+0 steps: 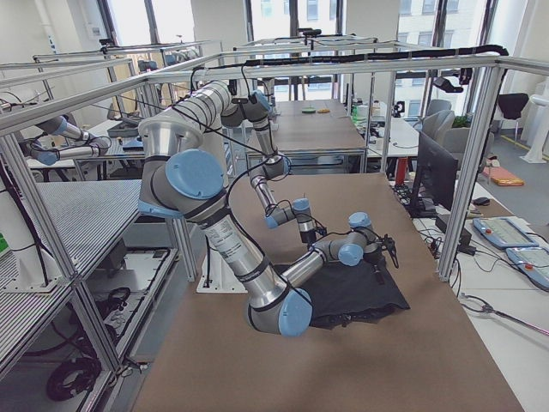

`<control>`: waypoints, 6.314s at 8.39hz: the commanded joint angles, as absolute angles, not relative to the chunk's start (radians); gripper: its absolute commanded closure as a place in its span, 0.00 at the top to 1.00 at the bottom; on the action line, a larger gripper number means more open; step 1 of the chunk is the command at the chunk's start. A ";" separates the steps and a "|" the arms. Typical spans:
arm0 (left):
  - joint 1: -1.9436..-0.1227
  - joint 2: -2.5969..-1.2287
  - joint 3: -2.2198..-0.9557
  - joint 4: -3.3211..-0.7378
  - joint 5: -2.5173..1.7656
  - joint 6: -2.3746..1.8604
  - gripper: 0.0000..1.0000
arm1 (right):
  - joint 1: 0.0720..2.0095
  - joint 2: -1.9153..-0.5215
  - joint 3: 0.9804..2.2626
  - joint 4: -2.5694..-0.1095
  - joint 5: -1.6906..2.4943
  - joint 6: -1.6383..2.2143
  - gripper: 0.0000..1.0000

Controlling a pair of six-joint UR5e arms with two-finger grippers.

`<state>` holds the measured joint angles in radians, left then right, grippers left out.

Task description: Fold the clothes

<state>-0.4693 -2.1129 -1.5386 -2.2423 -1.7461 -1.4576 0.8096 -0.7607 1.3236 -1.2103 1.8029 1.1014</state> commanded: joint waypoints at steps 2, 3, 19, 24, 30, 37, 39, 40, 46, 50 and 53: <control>-0.482 -2.102 -1.552 -2.244 -1.747 -1.447 0.00 | 0.805 -0.761 1.322 -1.210 1.802 1.103 0.94; -0.486 -2.083 -1.569 -2.244 -1.752 -1.444 0.00 | 0.805 -0.762 1.322 -1.210 1.802 1.104 0.94; -0.496 -1.800 -1.859 -2.287 -1.670 -1.593 1.00 | 0.720 -0.790 1.370 -1.207 1.746 1.227 0.94; -0.214 -1.707 -1.850 -2.456 -1.358 -1.894 1.00 | 0.718 -0.788 1.370 -1.207 1.746 1.227 0.94; -0.061 -1.715 -1.849 -2.456 -1.206 -1.986 0.98 | 0.718 -0.792 1.370 -1.207 1.744 1.227 0.94; -0.058 -1.726 -1.844 -2.456 -1.181 -1.985 0.33 | 0.718 -0.802 1.381 -1.207 1.744 1.229 0.94; -0.058 -1.727 -1.847 -2.456 -1.181 -1.983 0.15 | 0.718 -0.827 1.408 -1.207 1.744 1.229 0.94; -0.058 -1.727 -1.845 -2.456 -1.181 -1.983 0.12 | 0.716 -0.831 1.413 -1.207 1.744 1.229 0.94; -0.057 -1.727 -1.845 -2.453 -1.169 -1.976 0.00 | 0.522 -1.048 1.709 -1.209 1.556 1.567 0.93; -0.054 -1.735 -1.842 -2.450 -1.155 -1.974 0.00 | 0.269 -1.215 1.878 -1.209 1.322 1.972 0.93; -0.054 -1.747 -1.822 -2.448 -1.155 -1.974 0.00 | 0.219 -1.342 1.960 -1.209 1.287 2.006 0.93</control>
<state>-0.0538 -1.7390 -1.8325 -2.4488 -1.1557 -1.9742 0.2533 -1.2572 1.9073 -1.2089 1.3086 1.9808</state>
